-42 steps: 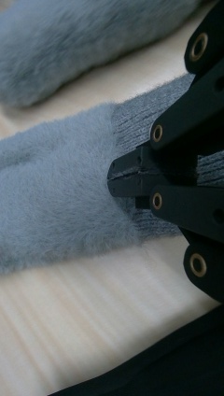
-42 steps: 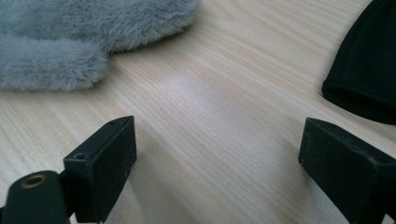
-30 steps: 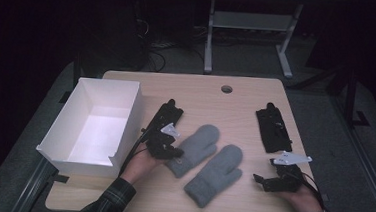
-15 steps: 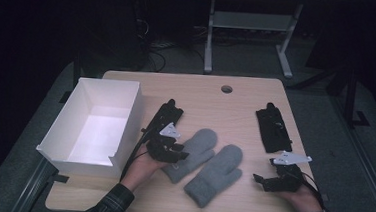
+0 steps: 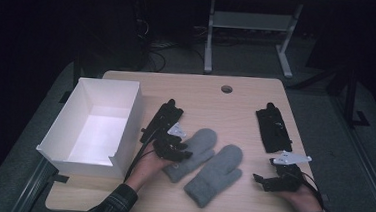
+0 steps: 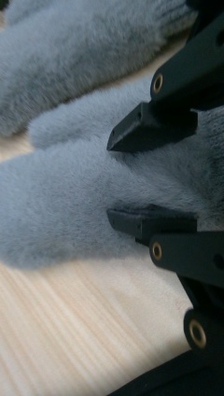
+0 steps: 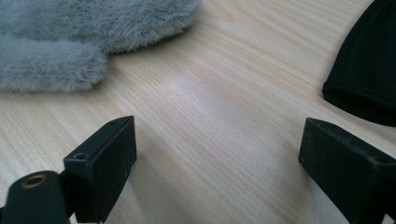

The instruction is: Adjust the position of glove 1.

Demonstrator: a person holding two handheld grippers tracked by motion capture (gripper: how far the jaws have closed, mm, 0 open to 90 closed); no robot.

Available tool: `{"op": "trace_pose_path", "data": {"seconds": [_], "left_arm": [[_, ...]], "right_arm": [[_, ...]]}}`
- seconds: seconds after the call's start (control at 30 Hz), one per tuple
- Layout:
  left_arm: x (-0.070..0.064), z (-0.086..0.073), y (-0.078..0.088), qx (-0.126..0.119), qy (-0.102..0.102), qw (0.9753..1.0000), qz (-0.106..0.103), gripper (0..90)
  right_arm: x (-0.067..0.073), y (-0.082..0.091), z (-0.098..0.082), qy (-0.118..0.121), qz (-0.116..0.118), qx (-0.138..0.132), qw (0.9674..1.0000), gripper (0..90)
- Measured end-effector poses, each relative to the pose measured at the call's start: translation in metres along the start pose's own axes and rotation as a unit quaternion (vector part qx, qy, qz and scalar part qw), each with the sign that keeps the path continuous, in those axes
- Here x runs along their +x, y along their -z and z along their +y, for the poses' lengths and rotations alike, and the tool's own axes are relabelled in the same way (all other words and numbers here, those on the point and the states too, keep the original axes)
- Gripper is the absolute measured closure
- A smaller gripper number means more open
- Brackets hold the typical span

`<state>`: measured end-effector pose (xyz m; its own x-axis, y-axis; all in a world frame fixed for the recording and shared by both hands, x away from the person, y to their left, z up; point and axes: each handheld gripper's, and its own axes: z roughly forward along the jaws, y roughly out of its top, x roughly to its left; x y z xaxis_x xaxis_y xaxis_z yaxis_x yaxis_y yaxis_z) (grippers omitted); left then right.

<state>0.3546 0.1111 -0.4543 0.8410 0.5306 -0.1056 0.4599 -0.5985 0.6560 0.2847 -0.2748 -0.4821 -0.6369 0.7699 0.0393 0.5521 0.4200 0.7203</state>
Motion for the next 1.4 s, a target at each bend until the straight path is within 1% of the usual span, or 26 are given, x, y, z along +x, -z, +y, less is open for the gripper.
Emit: {"op": "trace_pose_path", "data": {"seconds": [0.03,0.1,0.17,0.23,0.3,0.33,0.37,0.4,0.47,0.5,0.53,0.7,0.73,0.77,0.8,0.83,0.87,0.9,1.0,1.03,1.07,1.13,1.2,1.23,1.37,1.4], "left_arm": [[0.000,-0.001,-0.001,-0.004,0.007,1.0000,-0.003,65.2],[0.000,-0.001,-0.002,-0.004,0.008,1.0000,-0.003,69.9],[-0.001,0.001,-0.002,0.010,-0.008,0.9999,-0.001,76.1],[-0.002,0.002,-0.002,0.008,-0.015,0.9999,0.002,81.0],[-0.002,0.002,-0.002,0.008,-0.014,0.9999,0.001,82.5],[-0.001,0.002,-0.001,0.004,-0.004,1.0000,-0.001,84.5],[-0.001,0.002,-0.001,0.004,-0.004,1.0000,-0.001,85.1],[0.000,0.003,0.002,0.000,0.003,1.0000,-0.007,85.7],[0.000,0.003,0.004,-0.003,0.006,1.0000,-0.007,86.4],[0.000,0.005,0.009,-0.011,0.009,0.9999,-0.003,86.7],[-0.001,0.007,0.011,-0.017,0.012,0.9998,-0.004,86.8],[-0.003,0.012,0.021,-0.029,0.017,0.9994,-0.007,87.1],[-0.004,0.013,0.023,-0.034,0.025,0.9990,-0.011,87.1],[-0.005,0.015,0.028,-0.039,0.027,0.9987,-0.017,87.3],[-0.005,0.015,0.028,-0.039,0.027,0.9987,-0.017,87.3],[-0.007,0.017,0.031,-0.045,0.029,0.9984,-0.017,87.3],[-0.009,0.019,0.035,-0.055,0.032,0.9977,-0.023,87.4],[-0.009,0.019,0.035,-0.055,0.032,0.9977,-0.023,87.3],[-0.014,0.023,0.041,-0.070,0.045,0.9956,-0.042,87.4],[-0.014,0.023,0.041,-0.070,0.045,0.9956,-0.042,87.4],[-0.018,0.026,0.043,-0.074,0.044,0.9950,-0.050,87.4],[-0.023,0.029,0.045,-0.081,0.041,0.9943,-0.056,87.3],[-0.027,0.032,0.047,-0.084,0.045,0.9932,-0.066,87.3],[-0.027,0.032,0.047,-0.084,0.045,0.9932,-0.066,87.3],[-0.040,0.038,0.049,-0.094,0.050,0.9912,-0.078,87.3],[-0.043,0.040,0.049,-0.094,0.050,0.9913,-0.078,87.3]], "right_arm": [[0.000,0.000,0.000,0.000,0.000,0.000,1.0000,11.2],[0.000,0.000,0.000,0.000,0.000,0.000,1.0000,11.1],[0.000,0.000,0.000,0.000,0.000,0.000,1.0000,11.2],[0.000,0.000,0.000,0.000,0.000,0.000,1.0000,11.2],[0.000,0.000,0.000,0.000,0.000,0.000,1.0000,11.2],[0.000,0.000,0.000,0.000,0.000,0.000,1.0000,11.2],[0.000,0.000,0.000,0.000,0.000,0.000,1.0000,11.2],[0.000,0.000,0.000,0.000,0.000,0.000,1.0000,11.2],[0.000,0.000,0.000,0.000,0.000,0.000,1.0000,11.2],[0.000,0.000,0.000,0.000,0.000,0.000,1.0000,11.2],[0.000,0.000,0.000,0.000,0.000,-0.001,1.0000,11.2],[0.000,0.000,0.000,0.000,0.001,0.000,1.0000,11.2],[0.000,0.000,0.000,0.000,0.001,0.000,1.0000,11.2],[0.000,0.000,0.000,0.000,0.001,0.000,1.0000,11.2],[0.000,0.000,0.000,0.000,0.001,0.000,1.0000,11.2],[0.000,0.000,0.000,0.000,0.001,0.000,1.0000,11.2],[0.000,0.000,0.000,0.001,0.000,0.000,1.0000,11.2],[0.000,0.000,0.000,0.001,0.000,0.000,1.0000,11.2],[0.000,0.000,0.000,0.001,0.000,0.000,1.0000,11.2],[0.000,0.000,0.000,0.001,0.000,0.000,1.0000,11.2],[0.000,0.000,0.000,0.001,0.000,0.000,1.0000,11.2],[0.000,0.000,0.000,0.001,0.000,0.000,1.0000,11.2],[0.000,0.000,0.000,0.001,0.000,0.000,1.0000,11.2],[0.000,0.000,0.000,0.001,0.000,0.000,1.0000,11.2],[0.000,0.000,0.000,0.001,0.000,0.000,1.0000,11.2],[0.000,0.000,0.000,0.001,0.000,0.000,1.0000,11.2]]}}
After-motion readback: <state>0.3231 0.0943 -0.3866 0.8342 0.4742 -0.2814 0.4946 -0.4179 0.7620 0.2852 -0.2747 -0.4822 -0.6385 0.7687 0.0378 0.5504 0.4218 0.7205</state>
